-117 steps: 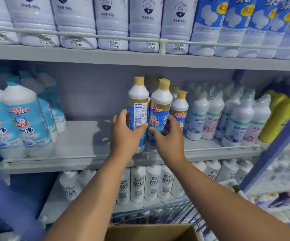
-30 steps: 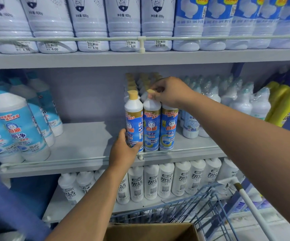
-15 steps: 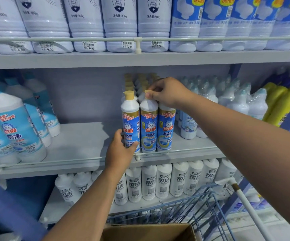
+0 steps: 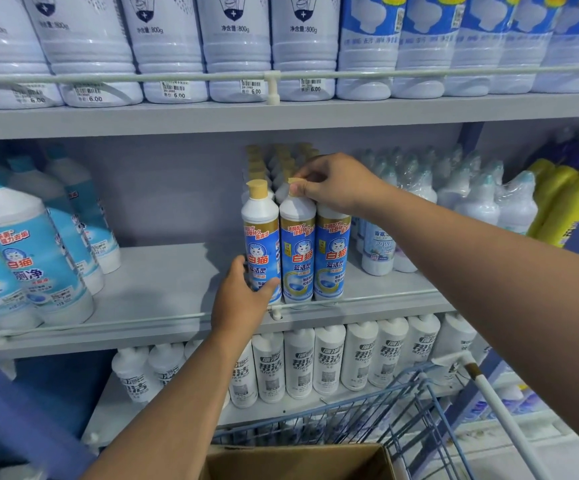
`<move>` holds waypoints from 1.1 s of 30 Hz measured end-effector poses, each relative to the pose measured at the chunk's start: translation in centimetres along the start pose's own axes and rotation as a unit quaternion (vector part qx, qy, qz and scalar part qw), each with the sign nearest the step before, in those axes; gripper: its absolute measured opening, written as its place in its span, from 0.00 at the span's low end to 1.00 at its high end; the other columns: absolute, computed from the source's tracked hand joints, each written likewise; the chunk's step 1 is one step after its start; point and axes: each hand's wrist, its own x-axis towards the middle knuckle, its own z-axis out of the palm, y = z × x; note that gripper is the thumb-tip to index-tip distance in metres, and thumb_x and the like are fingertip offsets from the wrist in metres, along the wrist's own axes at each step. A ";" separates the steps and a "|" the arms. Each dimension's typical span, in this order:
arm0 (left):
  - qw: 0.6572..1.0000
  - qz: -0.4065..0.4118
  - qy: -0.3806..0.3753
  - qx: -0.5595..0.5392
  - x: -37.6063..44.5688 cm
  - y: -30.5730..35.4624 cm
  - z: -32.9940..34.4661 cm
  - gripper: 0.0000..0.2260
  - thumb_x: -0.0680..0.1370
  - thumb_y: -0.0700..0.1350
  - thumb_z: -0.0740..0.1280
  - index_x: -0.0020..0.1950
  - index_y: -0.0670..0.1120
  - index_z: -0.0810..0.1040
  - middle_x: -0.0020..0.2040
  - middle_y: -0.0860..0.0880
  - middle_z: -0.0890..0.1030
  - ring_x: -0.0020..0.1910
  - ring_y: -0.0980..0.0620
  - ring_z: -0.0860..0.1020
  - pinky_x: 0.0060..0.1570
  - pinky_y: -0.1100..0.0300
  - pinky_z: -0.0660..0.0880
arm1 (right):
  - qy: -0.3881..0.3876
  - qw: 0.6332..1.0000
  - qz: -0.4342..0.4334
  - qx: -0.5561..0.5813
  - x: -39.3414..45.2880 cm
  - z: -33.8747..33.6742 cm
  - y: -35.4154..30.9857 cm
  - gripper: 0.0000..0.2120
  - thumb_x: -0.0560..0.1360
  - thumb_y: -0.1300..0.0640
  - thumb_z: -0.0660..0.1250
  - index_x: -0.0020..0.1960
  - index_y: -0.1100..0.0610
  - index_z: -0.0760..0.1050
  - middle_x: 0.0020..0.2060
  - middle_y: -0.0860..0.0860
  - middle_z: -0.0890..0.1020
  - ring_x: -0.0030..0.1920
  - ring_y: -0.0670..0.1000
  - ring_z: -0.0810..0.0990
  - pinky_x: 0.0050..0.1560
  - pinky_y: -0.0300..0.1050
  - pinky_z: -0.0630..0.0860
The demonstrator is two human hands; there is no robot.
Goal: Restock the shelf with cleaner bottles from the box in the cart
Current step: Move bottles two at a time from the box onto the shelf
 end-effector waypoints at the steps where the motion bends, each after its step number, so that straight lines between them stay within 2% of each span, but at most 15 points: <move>1: 1.000 0.001 0.001 0.002 0.0 0.0 0.0 0.20 0.74 0.49 0.76 0.58 0.58 0.69 0.50 0.60 0.79 0.47 0.59 0.81 0.37 0.64 0.74 | 0.002 1.000 -0.001 0.001 0.0 0.0 0.0 0.16 0.77 0.45 0.70 0.59 0.52 0.82 0.51 0.48 0.84 0.49 0.47 0.79 0.46 0.40 0.72; 3: 1.000 0.003 0.009 0.006 0.0 -0.2 0.2 0.20 0.73 0.50 0.77 0.58 0.57 0.69 0.51 0.59 0.79 0.47 0.58 0.82 0.38 0.63 0.76 | 0.009 1.000 0.001 -0.002 0.0 0.0 -0.1 0.16 0.77 0.45 0.70 0.59 0.53 0.83 0.52 0.49 0.84 0.49 0.48 0.79 0.47 0.41 0.74; 7: 0.999 0.001 0.033 0.008 0.3 -0.4 0.5 0.24 0.70 0.52 0.79 0.58 0.55 0.70 0.54 0.54 0.81 0.47 0.53 0.83 0.43 0.52 0.82 | 0.007 1.000 0.003 -0.010 0.1 0.1 -0.3 0.16 0.77 0.45 0.70 0.60 0.53 0.82 0.55 0.50 0.84 0.53 0.50 0.80 0.53 0.45 0.77; 10: 0.999 0.004 0.032 0.000 0.4 -0.5 0.6 0.26 0.69 0.52 0.80 0.59 0.52 0.70 0.55 0.53 0.81 0.48 0.53 0.83 0.42 0.57 0.80 | 0.007 1.000 0.002 -0.016 0.1 0.1 -0.2 0.16 0.77 0.44 0.69 0.61 0.52 0.82 0.54 0.50 0.84 0.52 0.49 0.80 0.52 0.44 0.77; 13: 1.000 0.014 0.017 -0.021 0.3 -0.9 0.7 0.24 0.71 0.51 0.78 0.63 0.51 0.72 0.57 0.55 0.81 0.50 0.58 0.81 0.43 0.63 0.77 | 0.014 1.000 0.001 -0.020 0.1 0.2 0.0 0.16 0.76 0.44 0.70 0.60 0.52 0.82 0.54 0.49 0.84 0.53 0.50 0.80 0.52 0.44 0.77; 17: 0.999 0.018 0.007 -0.045 -0.1 -1.2 0.7 0.20 0.74 0.47 0.76 0.63 0.52 0.73 0.53 0.57 0.82 0.48 0.61 0.81 0.48 0.57 0.81 | 0.027 0.999 0.003 -0.020 0.2 0.5 0.0 0.16 0.75 0.44 0.71 0.58 0.52 0.83 0.52 0.49 0.84 0.52 0.50 0.81 0.53 0.46 0.79; 22: 0.999 0.015 -0.003 -0.044 -0.3 -0.6 0.2 0.20 0.74 0.48 0.76 0.62 0.54 0.72 0.50 0.60 0.80 0.44 0.68 0.79 0.37 0.73 0.73 | 0.036 0.999 0.001 -0.028 0.4 0.5 0.1 0.17 0.75 0.43 0.71 0.57 0.54 0.83 0.50 0.50 0.84 0.49 0.50 0.81 0.48 0.43 0.77; 30: 0.998 0.015 -0.026 -0.059 -0.4 -0.7 -0.3 0.21 0.75 0.48 0.75 0.65 0.53 0.72 0.55 0.57 0.81 0.49 0.65 0.80 0.36 0.74 0.74 | 0.039 0.998 -0.002 -0.052 0.3 0.6 -0.2 0.17 0.75 0.42 0.70 0.55 0.54 0.82 0.45 0.48 0.81 0.45 0.48 0.78 0.36 0.38 0.70; 33: 0.997 0.012 -0.029 -0.066 -0.4 -0.6 -0.2 0.20 0.75 0.47 0.76 0.63 0.55 0.72 0.55 0.58 0.81 0.47 0.67 0.80 0.37 0.74 0.75 | 0.017 0.999 -0.003 -0.032 0.1 0.2 0.3 0.20 0.75 0.40 0.70 0.58 0.53 0.81 0.49 0.47 0.82 0.49 0.48 0.79 0.43 0.40 0.74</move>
